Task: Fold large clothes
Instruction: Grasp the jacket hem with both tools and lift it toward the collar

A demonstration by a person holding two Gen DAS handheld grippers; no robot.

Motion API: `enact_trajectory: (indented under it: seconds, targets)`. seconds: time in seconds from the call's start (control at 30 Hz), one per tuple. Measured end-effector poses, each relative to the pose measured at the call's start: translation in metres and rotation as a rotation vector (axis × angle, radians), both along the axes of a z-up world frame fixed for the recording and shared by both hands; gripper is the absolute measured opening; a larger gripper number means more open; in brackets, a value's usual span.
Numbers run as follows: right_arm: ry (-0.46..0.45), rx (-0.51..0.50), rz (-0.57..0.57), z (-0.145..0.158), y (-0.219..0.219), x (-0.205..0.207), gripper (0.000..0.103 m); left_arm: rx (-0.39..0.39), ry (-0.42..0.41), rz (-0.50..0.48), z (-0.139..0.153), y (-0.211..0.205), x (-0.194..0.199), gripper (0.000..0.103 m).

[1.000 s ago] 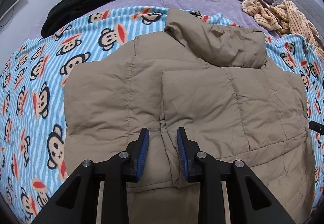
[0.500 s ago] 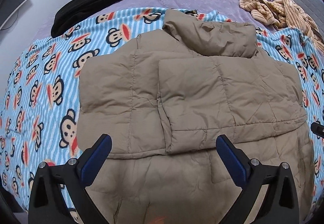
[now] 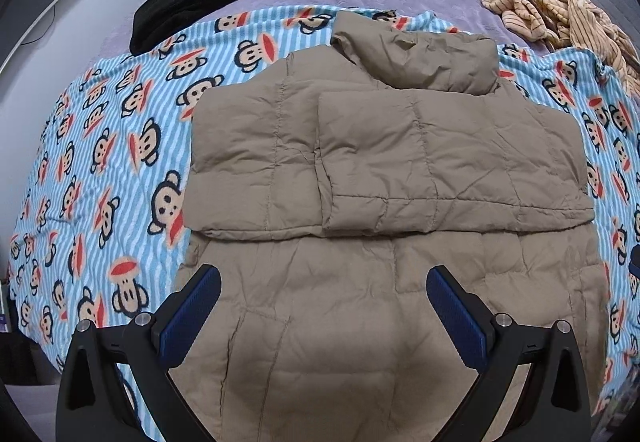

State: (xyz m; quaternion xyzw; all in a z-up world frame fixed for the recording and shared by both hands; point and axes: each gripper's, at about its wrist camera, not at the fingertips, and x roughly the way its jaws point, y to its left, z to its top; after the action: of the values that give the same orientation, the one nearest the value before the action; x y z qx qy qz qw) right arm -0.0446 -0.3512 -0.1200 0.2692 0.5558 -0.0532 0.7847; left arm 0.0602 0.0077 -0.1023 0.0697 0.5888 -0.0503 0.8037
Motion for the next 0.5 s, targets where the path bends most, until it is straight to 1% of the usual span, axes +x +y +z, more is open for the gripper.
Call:
enact_trajectory:
  seconds: [0.13, 0.23, 0.5]
  targets:
    - [-0.004, 0.047, -0.015, 0.007, 0.001, -0.008, 0.085, -0.004, 0.022, -0.004, 0.008, -0.005, -0.020, 0.103]
    - [0.009, 0.091, -0.008, 0.008, 0.003, -0.013, 0.085, 0.000, 0.029, 0.014, 0.015, -0.007, -0.037, 0.103]
    - [0.100, 0.211, 0.093, 0.005, 0.012, -0.025, 0.085, -0.014, 0.049, 0.116, 0.024, 0.002, -0.080, 0.103]
